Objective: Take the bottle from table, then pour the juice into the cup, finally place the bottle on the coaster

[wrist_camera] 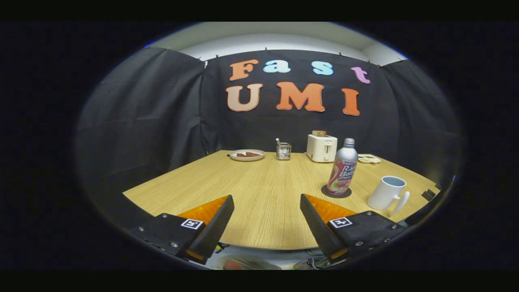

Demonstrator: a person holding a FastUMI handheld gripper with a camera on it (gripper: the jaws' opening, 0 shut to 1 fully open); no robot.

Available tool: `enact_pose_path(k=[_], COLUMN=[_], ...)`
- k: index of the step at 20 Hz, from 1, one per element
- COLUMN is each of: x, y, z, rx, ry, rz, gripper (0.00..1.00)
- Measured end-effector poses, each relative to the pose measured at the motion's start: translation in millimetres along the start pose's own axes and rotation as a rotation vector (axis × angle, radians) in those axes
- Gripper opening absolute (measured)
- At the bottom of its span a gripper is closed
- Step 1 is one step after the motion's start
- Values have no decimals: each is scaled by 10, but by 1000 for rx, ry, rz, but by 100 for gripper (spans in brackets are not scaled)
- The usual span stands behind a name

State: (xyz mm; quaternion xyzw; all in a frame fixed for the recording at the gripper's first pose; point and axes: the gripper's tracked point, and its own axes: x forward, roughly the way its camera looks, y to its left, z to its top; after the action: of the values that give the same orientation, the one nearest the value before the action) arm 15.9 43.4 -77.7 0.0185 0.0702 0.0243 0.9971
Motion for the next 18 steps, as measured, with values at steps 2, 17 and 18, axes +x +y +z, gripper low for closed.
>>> enact_pose_path(k=[2, 17, 18], x=[6, -47, -43], y=[-34, -199, -211], z=[57, 127, 161], rx=[-22, 75, 73], ry=[-16, -35, -45], rz=[-6, -43, -52], gripper=[97, 97, 97])
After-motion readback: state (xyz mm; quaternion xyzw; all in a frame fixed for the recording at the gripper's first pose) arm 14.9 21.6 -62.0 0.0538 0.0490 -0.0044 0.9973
